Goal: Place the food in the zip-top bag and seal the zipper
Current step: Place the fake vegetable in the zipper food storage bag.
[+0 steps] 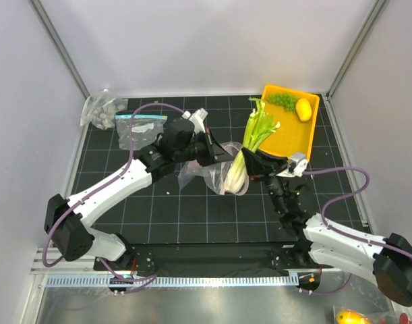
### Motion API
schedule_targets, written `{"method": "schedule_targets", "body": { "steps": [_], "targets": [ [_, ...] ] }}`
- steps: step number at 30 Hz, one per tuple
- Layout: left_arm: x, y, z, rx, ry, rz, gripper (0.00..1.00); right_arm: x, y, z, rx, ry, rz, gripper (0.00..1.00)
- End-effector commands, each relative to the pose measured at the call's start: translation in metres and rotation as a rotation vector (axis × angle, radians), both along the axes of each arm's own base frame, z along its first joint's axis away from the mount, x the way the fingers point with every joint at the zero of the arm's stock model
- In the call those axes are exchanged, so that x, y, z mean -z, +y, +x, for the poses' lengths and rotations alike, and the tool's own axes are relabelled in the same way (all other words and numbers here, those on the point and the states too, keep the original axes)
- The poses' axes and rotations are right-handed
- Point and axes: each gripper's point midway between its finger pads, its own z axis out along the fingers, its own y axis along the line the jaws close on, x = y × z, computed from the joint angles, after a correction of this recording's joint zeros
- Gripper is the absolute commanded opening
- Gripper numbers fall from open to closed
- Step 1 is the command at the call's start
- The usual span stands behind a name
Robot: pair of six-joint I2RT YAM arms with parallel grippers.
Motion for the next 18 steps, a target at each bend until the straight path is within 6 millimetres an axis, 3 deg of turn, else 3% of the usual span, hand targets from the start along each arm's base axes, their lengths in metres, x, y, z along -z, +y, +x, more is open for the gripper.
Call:
{"method": "schedule_targets", "body": {
  "steps": [1,5,7,8,10,11,13,14,15,18],
  "targets": [
    [-0.053,-0.014,0.007,0.022,-0.001,-0.194,0.0,-0.013,0.002,-0.007,-0.031,-0.075,0.068,0.01],
    [-0.059,-0.012,0.007,0.018,-0.03,-0.207,0.0,-0.008,-0.01,0.001,0.023,-0.033,0.139,0.01],
    [-0.052,-0.005,0.009,-0.005,-0.069,-0.184,0.0,-0.007,-0.012,0.004,0.034,-0.006,0.162,0.01],
    [-0.042,0.0,0.015,-0.045,-0.084,-0.156,0.0,0.003,-0.017,0.013,0.076,0.056,0.178,0.01],
    [-0.038,0.01,0.021,-0.078,-0.15,-0.114,0.0,0.002,-0.021,0.025,0.1,0.157,0.275,0.01],
    [-0.031,0.017,0.029,-0.128,-0.175,-0.073,0.0,0.023,-0.017,0.034,0.134,0.253,0.213,0.01],
    [-0.015,0.027,0.035,-0.163,-0.205,-0.006,0.0,0.015,-0.017,0.044,0.174,0.329,0.243,0.01],
    [-0.007,0.034,0.04,-0.203,-0.211,0.028,0.0,0.033,-0.013,0.05,0.202,0.403,0.171,0.01],
    [0.002,0.036,0.042,-0.215,-0.205,0.051,0.0,0.024,-0.012,0.054,0.213,0.419,0.188,0.01],
    [0.014,0.034,0.044,-0.212,-0.182,0.069,0.0,0.045,-0.018,0.065,0.309,0.538,0.199,0.01]
  ]
}}
